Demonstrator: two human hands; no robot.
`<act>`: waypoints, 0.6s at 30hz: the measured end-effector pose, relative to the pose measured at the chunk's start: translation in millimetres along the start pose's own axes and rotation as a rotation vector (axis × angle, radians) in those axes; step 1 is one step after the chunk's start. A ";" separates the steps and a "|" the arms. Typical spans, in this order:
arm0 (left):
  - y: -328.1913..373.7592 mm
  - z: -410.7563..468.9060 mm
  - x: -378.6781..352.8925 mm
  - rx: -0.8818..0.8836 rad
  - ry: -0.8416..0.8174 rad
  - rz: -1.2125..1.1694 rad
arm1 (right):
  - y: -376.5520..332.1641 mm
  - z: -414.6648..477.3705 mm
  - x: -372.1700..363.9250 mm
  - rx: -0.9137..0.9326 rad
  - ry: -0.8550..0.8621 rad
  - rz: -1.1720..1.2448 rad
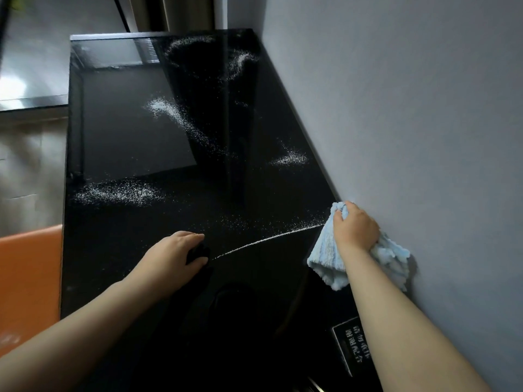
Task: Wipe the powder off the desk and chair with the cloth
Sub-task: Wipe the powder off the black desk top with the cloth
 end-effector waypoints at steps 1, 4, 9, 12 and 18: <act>-0.7 0.6 -0.5 -0.002 0.001 -0.002 | 0.0 0.1 -0.6 0.001 -0.010 0.006; -3.5 0.7 -0.5 -0.017 0.002 -0.016 | -2.7 -2.9 -3.5 0.012 -0.044 -0.003; -17.9 -6.6 5.7 -0.010 0.024 -0.021 | -26.4 -29.3 -12.5 0.066 -0.098 0.018; -31.4 -14.0 9.9 0.014 0.028 -0.012 | -42.8 -50.3 -19.9 0.102 -0.121 0.032; -56.4 -29.4 11.8 0.048 0.005 0.013 | -70.8 -87.0 -28.9 0.177 -0.147 0.036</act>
Point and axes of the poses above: each hand's wrist, its own z-axis towards the middle knuckle, its own x-axis out of the back of the hand, y = z × x, the point moved 7 cm from there along z, towards the middle knuckle, and after that the axes turned 6 degrees about -x, right-handed, at the moved point
